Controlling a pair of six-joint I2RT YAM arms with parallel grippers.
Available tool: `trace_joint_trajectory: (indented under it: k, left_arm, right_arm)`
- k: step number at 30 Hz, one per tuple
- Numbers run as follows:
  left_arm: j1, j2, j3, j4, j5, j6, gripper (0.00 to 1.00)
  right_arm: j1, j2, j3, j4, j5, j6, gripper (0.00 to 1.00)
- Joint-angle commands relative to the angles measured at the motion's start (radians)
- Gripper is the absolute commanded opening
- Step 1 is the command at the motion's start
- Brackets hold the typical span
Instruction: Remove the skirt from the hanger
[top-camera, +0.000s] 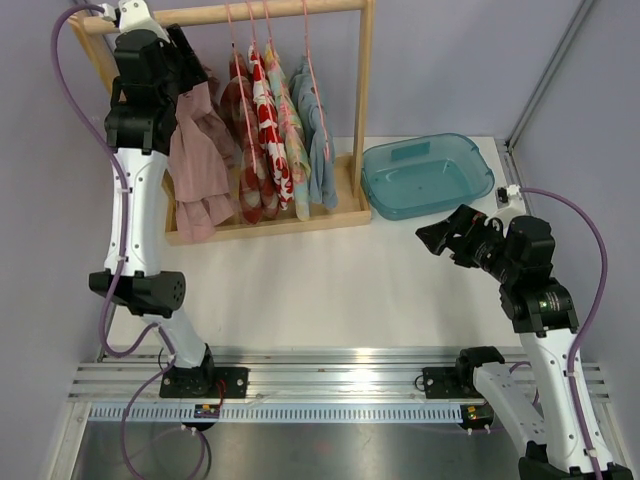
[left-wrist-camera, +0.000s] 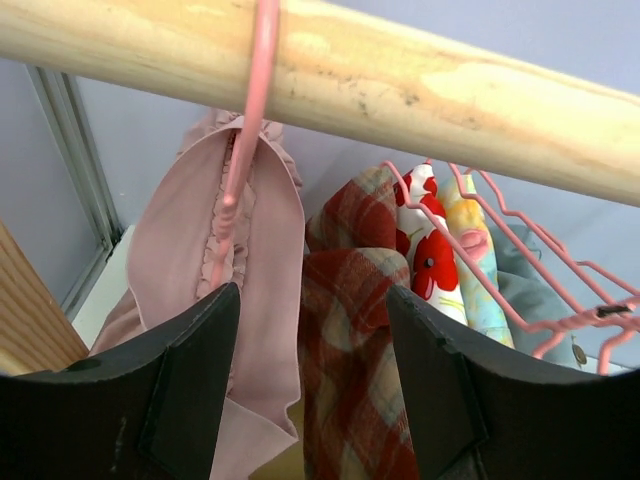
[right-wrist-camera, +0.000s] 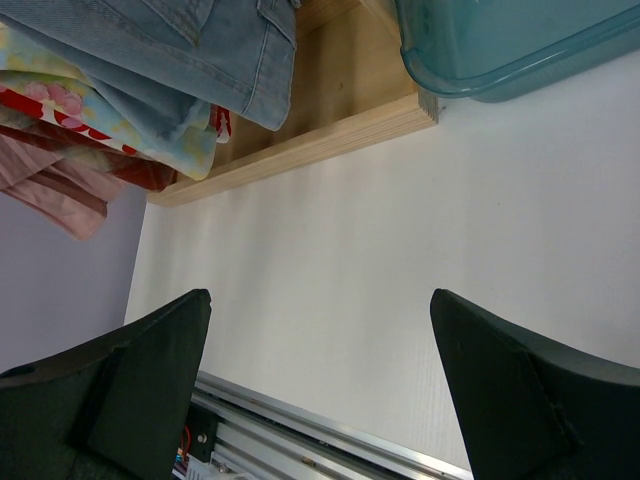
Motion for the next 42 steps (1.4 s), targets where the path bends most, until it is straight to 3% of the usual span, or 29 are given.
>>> trace_joint_trajectory:
  k: [1,5,13,25,29,32,33,35,42]
  left_arm:
    - [-0.028,-0.108,-0.034,0.093,-0.027,0.039,0.64]
    - [-0.03,-0.167,-0.11,0.128,-0.086,0.077,0.66]
    - [-0.025,-0.141,-0.115,0.114,-0.153,0.143,0.69]
    - [0.061,0.026,-0.001,0.073,-0.046,0.073,0.61]
    - [0.062,0.081,0.062,0.059,-0.027,0.065,0.49]
    - [0.062,0.079,0.057,0.079,-0.024,0.054,0.32]
    - [0.062,0.076,0.051,0.087,-0.026,0.053,0.14]
    - [0.061,0.067,0.051,0.105,-0.038,0.05,0.0]
    - [0.03,0.017,0.086,0.114,-0.078,0.117,0.0]
  right_arm:
    - [0.002,0.007,-0.013,0.057,-0.028,-0.004,0.99]
    - [0.002,0.017,-0.021,0.066,-0.034,0.002,0.99]
    - [0.002,0.022,-0.018,0.06,-0.04,-0.004,0.99]
    - [0.002,0.008,-0.024,0.049,-0.031,-0.012,1.0]
    - [0.002,0.007,-0.028,0.049,-0.028,-0.015,0.99]
    - [0.002,0.008,-0.039,0.057,-0.028,-0.013,0.99]
    - [0.002,0.005,-0.042,0.06,-0.028,-0.013,0.99]
    - [0.002,0.008,-0.05,0.065,-0.028,-0.013,1.0]
    - [0.002,0.014,-0.059,0.094,-0.041,-0.003,1.0]
